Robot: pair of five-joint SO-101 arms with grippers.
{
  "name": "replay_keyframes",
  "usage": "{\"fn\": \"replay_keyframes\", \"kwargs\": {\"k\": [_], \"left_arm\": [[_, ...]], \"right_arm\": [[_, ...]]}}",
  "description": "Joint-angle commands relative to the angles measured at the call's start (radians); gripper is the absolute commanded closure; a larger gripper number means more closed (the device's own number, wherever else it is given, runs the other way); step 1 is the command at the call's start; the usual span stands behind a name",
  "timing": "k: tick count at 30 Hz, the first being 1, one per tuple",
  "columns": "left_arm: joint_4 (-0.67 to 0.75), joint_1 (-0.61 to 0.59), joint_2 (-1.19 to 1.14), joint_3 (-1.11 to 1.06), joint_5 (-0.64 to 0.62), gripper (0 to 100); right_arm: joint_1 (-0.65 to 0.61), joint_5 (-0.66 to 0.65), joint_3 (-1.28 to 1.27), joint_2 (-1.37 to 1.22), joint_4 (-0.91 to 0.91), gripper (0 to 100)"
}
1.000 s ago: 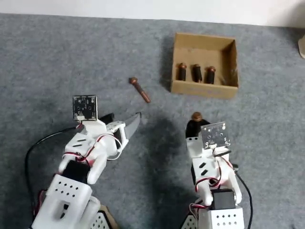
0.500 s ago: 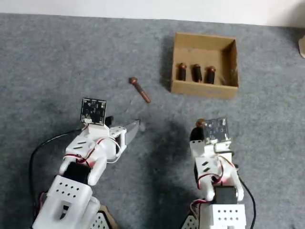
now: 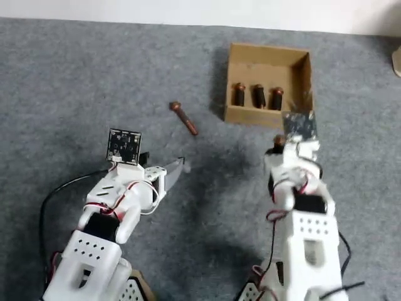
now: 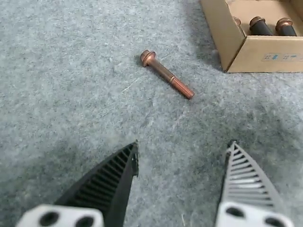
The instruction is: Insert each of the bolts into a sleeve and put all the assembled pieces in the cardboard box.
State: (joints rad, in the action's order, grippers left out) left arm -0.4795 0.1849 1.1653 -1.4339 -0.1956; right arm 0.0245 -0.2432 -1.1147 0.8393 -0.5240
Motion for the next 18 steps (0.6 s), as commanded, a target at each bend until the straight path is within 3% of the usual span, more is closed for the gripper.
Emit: {"fn": "replay_keyframes", "kwargs": {"k": [1, 18], "left_arm": [[0.021, -0.012, 0.015, 0.008, 0.005, 72], [0.025, -0.012, 0.015, -0.013, 0.075, 72]], "right_arm": [[0.027, -0.011, 0.174, -0.124, 0.045, 99.5], [0.045, -0.014, 0.834, -0.806, 0.051, 99.5]]}}
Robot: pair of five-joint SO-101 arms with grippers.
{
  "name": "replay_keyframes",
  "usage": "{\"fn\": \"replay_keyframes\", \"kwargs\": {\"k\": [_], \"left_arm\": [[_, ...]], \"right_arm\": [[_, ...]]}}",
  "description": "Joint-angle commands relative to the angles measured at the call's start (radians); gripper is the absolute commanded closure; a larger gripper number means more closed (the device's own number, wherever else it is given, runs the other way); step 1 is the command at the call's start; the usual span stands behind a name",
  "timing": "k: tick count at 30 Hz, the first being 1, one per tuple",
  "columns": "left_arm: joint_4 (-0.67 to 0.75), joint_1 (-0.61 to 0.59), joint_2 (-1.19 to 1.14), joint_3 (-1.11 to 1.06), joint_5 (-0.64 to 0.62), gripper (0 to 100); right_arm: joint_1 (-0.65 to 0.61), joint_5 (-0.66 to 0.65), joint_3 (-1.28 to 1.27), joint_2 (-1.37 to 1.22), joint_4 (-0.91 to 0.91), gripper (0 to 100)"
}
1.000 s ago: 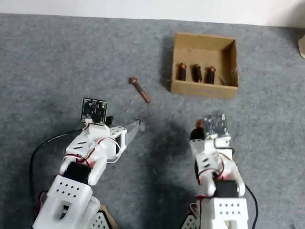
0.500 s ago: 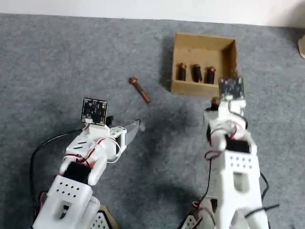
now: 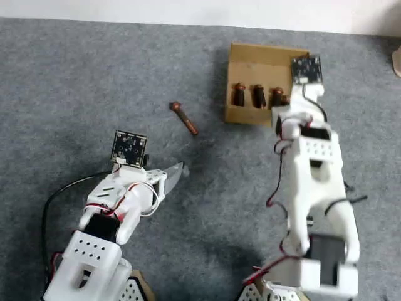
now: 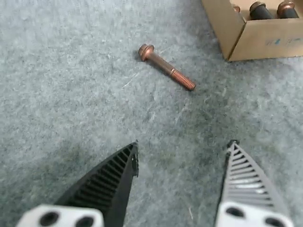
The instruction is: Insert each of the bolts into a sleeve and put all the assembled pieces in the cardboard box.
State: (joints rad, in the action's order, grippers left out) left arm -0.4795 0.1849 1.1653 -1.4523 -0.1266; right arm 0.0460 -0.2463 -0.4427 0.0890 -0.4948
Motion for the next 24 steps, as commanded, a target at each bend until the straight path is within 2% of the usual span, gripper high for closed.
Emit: {"fn": "replay_keyframes", "kwargs": {"k": [1, 7, 14, 24], "left_arm": [[0.025, -0.012, 0.015, 0.004, 0.006, 72], [0.025, -0.010, 0.015, -0.005, 0.006, 72], [0.025, -0.010, 0.015, -0.005, 0.006, 72], [0.025, -0.012, 0.015, -0.005, 0.006, 72]], "right_arm": [[0.028, -0.011, 0.208, -0.096, 0.022, 99.5], [0.051, -0.009, 0.449, -0.288, 0.019, 99.5], [0.054, -0.009, 0.648, -0.375, -0.059, 99.5], [0.071, -0.009, 0.697, -0.532, -0.054, 99.5]]}}
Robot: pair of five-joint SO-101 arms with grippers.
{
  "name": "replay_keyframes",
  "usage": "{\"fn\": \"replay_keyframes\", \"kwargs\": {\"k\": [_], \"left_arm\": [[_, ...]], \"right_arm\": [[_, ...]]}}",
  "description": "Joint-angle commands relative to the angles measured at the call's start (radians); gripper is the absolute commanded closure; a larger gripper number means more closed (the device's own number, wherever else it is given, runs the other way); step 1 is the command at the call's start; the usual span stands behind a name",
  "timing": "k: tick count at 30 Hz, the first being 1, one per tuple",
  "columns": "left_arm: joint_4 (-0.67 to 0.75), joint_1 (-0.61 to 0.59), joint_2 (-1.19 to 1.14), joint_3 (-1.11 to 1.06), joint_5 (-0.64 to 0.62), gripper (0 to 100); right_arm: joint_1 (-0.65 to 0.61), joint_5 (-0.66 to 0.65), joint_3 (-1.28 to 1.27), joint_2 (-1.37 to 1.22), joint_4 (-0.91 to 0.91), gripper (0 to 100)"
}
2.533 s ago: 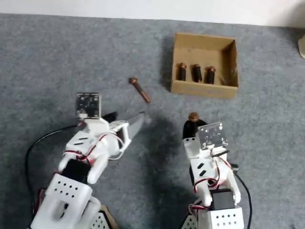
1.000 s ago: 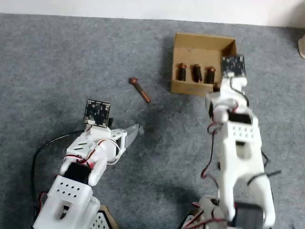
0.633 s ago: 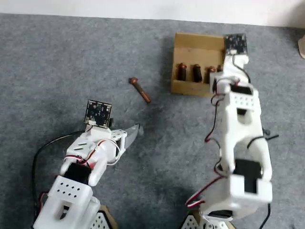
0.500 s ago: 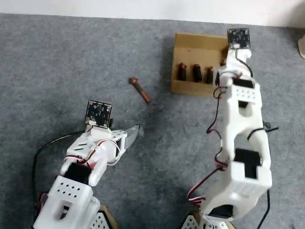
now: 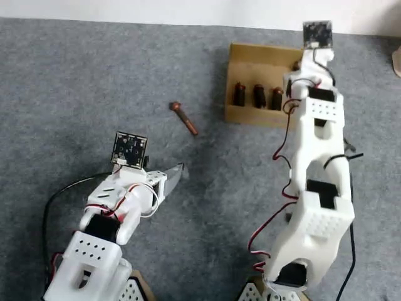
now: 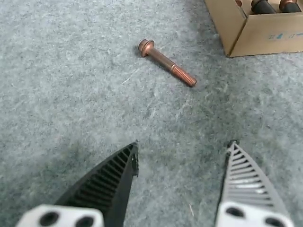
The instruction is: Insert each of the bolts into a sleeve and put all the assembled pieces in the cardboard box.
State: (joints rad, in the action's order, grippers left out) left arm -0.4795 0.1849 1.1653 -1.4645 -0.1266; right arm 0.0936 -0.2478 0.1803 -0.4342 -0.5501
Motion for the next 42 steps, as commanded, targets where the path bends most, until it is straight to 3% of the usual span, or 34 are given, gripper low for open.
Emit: {"fn": "replay_keyframes", "kwargs": {"k": [1, 7, 13, 18, 24, 33, 42], "left_arm": [[0.025, -0.012, 0.015, 0.007, 0.006, 72], [0.025, -0.012, 0.015, 0.007, 0.006, 72], [0.025, -0.012, 0.015, 0.007, 0.006, 72], [0.025, -0.012, 0.015, 0.007, 0.006, 72], [0.025, -0.012, 0.015, 0.007, 0.006, 72], [0.025, -0.012, 0.015, 0.007, 0.006, 72], [0.025, -0.007, 0.015, 0.007, 0.006, 72]], "right_arm": [[0.027, -0.008, 0.076, -0.036, 0.001, 99.5], [0.061, -0.008, 0.077, -0.134, 0.002, 99.0], [0.054, 0.018, 0.097, -0.131, -0.074, 82.0], [0.054, 0.021, 0.239, -0.131, -0.260, 89.1], [0.059, 0.026, 0.433, -0.131, -0.504, 89.2], [0.061, 0.146, 0.699, -0.131, -0.906, 89.2], [0.062, 0.170, 0.786, -0.131, -1.210, 89.2]]}}
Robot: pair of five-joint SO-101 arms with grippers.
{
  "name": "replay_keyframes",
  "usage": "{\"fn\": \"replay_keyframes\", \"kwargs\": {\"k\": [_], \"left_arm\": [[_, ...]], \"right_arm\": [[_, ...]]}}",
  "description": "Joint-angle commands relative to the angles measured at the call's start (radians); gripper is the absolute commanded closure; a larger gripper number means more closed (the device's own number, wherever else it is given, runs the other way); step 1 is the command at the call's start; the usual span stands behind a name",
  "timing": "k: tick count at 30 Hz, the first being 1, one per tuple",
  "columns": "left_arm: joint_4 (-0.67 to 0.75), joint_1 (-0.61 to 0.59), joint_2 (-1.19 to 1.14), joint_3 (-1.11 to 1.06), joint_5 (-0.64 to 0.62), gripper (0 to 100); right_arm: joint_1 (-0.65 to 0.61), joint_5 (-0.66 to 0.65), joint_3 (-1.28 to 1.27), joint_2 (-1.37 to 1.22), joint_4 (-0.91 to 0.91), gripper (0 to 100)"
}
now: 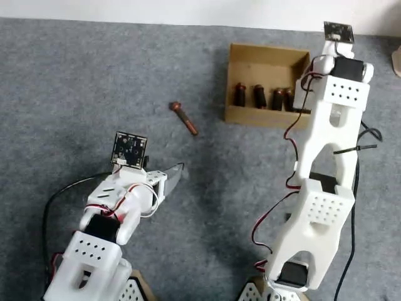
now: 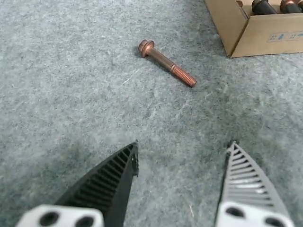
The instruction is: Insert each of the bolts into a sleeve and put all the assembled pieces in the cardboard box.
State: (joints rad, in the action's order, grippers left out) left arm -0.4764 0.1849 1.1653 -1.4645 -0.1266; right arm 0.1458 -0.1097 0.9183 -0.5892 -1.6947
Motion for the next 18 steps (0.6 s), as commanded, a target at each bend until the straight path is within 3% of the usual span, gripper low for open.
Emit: {"fn": "replay_keyframes", "kwargs": {"k": [1, 6, 18], "left_arm": [[0.021, -0.007, 0.015, 0.007, 0.006, 72], [0.021, -0.005, 0.015, 0.007, 0.006, 72], [0.021, -0.004, 0.015, 0.007, 0.006, 72]], "right_arm": [[0.012, 0.058, 0.044, 0.025, -0.070, 89.2], [0.059, 0.100, -0.025, 0.082, -0.068, 89.2], [0.059, -0.015, -0.412, 0.447, -0.015, 89.2]]}}
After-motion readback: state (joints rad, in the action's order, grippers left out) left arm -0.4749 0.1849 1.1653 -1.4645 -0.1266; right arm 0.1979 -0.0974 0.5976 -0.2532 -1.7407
